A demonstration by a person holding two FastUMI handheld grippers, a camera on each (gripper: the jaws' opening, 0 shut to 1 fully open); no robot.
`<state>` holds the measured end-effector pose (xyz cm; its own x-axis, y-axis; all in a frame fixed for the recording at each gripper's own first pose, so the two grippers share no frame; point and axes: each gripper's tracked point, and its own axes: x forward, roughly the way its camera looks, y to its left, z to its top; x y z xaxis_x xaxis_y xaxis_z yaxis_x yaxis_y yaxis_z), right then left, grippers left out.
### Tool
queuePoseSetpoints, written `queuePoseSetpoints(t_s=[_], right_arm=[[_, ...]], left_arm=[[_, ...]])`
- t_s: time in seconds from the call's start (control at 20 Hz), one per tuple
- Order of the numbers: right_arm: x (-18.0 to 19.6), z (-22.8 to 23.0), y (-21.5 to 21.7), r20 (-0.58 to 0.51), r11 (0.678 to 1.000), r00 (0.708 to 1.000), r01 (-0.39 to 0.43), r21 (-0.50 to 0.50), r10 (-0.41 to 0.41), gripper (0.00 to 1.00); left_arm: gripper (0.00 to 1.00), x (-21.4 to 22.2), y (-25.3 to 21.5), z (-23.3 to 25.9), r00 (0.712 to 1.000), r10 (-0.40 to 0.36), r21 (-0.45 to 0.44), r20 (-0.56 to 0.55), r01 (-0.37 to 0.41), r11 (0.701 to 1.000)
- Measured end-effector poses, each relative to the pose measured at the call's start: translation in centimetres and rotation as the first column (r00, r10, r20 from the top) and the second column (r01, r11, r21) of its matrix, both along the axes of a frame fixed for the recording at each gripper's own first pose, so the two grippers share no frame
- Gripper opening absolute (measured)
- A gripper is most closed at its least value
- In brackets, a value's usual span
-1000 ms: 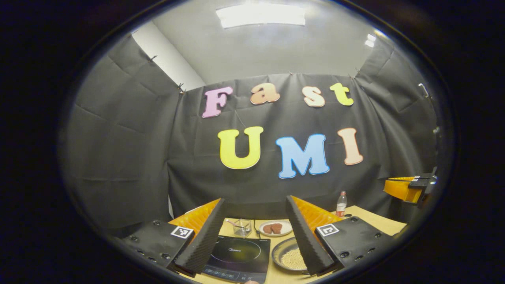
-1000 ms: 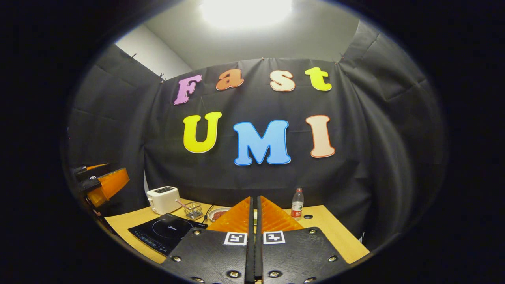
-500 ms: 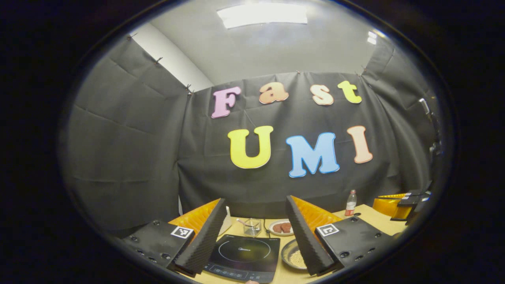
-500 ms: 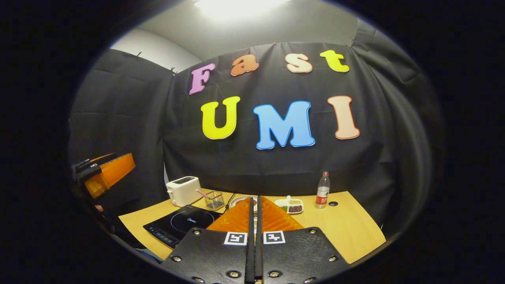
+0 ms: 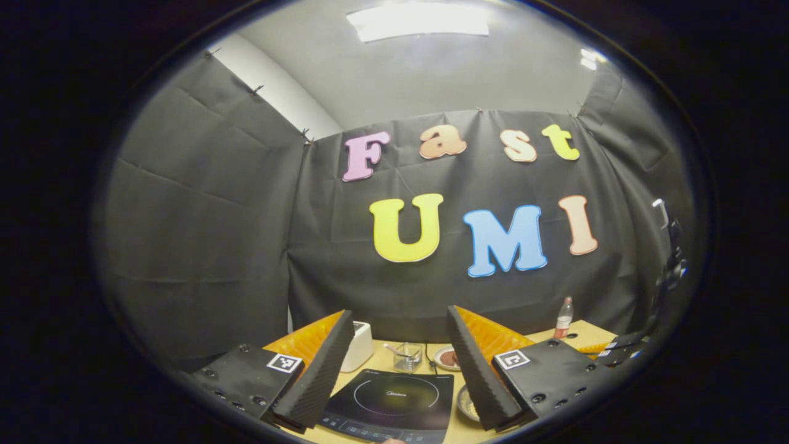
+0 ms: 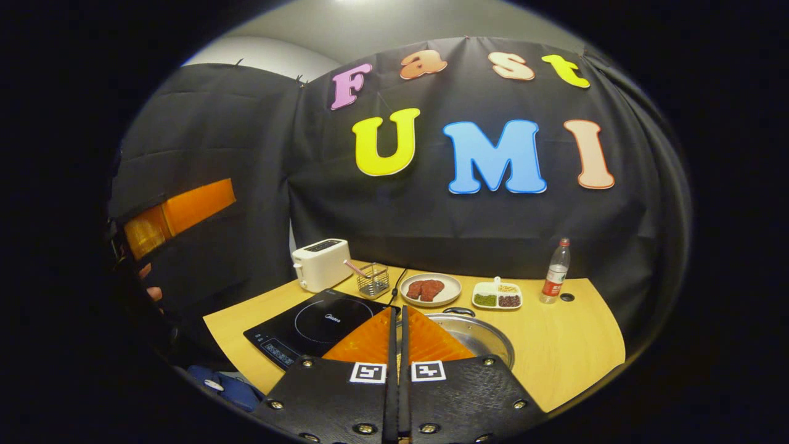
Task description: First push the handle of the pot to place it horizontally, then grasp the pot with both hands and set it on the induction cooktop.
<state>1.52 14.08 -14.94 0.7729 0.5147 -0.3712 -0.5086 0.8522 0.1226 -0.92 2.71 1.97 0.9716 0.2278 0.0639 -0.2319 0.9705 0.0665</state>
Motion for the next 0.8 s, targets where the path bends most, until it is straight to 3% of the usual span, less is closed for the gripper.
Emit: queuePoseSetpoints(t_s=[0.35,0.8], right_arm=[[-1.8,-5.2,4.1,-0.159,0.992,0.98,-0.126,-0.019,0.121,0.01],[-4.8,-11.6,5.7,-0.347,0.973,0.917,-0.227,-0.045,0.198,0.01]], left_arm=[[1.0,0.5,2.9,-1.0,0.999,0.051,-0.001,-0.019,-0.051,0.999],[1.0,1.1,4.2,-2.2,0.997,0.075,-0.014,-0.035,-0.075,0.997]])
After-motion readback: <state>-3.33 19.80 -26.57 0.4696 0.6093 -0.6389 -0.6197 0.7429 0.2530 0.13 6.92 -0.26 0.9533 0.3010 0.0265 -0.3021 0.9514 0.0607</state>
